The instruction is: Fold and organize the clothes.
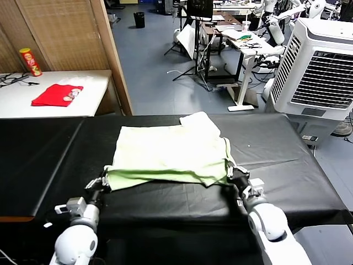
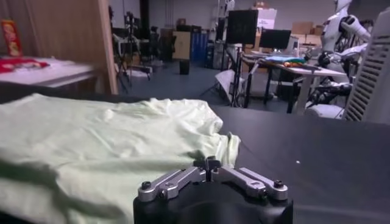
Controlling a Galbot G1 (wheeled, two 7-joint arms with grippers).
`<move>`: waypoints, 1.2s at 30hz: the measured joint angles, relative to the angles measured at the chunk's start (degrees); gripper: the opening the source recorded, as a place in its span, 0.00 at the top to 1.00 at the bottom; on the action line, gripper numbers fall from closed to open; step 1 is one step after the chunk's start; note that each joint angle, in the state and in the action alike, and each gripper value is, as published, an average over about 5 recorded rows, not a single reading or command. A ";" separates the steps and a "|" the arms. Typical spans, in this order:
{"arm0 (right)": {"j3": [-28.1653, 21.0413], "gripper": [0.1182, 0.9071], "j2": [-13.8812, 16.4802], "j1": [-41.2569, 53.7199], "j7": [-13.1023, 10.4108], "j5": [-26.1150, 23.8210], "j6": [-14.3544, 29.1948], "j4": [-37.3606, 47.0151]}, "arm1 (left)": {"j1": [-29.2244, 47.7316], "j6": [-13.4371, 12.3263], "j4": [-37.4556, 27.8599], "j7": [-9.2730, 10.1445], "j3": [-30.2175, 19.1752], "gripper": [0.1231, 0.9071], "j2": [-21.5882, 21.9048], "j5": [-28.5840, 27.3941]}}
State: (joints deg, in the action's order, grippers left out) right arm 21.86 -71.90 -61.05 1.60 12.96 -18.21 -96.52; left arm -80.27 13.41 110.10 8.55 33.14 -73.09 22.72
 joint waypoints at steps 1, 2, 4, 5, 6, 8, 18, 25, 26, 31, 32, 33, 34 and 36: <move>-0.22 1.00 -0.04 0.54 0.08 0.08 0.23 0.55 | 0.15 0.01 -0.25 -0.07 -0.05 1.00 0.06 -0.11; -0.39 1.00 -0.07 1.00 0.26 0.17 0.46 0.99 | 0.33 0.04 -0.50 -0.15 -0.12 1.00 0.12 -0.22; -0.58 0.99 -0.09 1.61 0.86 0.39 0.82 1.55 | 0.73 0.17 -1.00 -0.30 -0.31 1.00 0.26 -0.40; -0.58 0.98 -0.03 1.77 1.28 0.51 0.85 1.68 | 0.95 0.31 -1.24 -0.36 -0.41 1.00 0.32 -0.46; -0.53 0.96 0.07 1.80 1.71 0.63 0.74 1.66 | 1.16 0.55 -1.45 -0.40 -0.52 1.00 0.37 -0.52; -0.27 0.88 0.45 1.42 2.47 1.01 0.15 1.11 | 1.47 1.07 -1.71 -0.52 -0.68 0.99 0.42 -0.68; 3.25 0.22 4.10 -7.98 3.17 1.89 -2.50 -9.01 | -0.85 1.93 0.62 -1.59 -0.12 0.45 1.06 -1.69; 4.70 0.20 3.91 -13.80 3.26 1.62 -1.73 -12.10 | -3.60 2.58 1.93 -2.59 0.12 0.15 1.57 -1.37; 4.73 0.22 3.84 -14.27 3.26 1.53 -1.70 -12.31 | -3.79 2.85 1.89 -2.66 0.11 0.14 1.55 -0.92; 4.71 0.30 3.33 -16.04 3.42 1.06 -1.68 -12.57 | -4.10 4.06 1.16 -2.95 0.10 0.15 1.38 1.45; 4.71 0.34 3.20 -16.30 3.46 1.02 -1.68 -12.50 | -4.13 4.22 0.98 -2.98 0.10 0.17 1.36 1.77; 4.71 0.37 3.08 -16.51 3.49 1.01 -1.67 -12.43 | -4.15 4.35 0.79 -2.99 0.11 0.22 1.35 2.05; 4.71 0.42 2.96 -16.70 3.50 1.01 -1.67 -12.37 | -4.18 4.47 0.60 -3.01 0.12 0.26 1.34 2.32; 4.72 0.56 2.79 -16.96 3.50 1.01 -1.67 -12.40 | -4.24 4.69 0.35 -3.16 0.19 0.39 1.38 2.85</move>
State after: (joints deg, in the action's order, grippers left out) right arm 26.58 -69.11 -78.02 5.10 13.97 -19.88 -108.92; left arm -84.51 18.10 110.45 5.38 33.33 -71.70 25.57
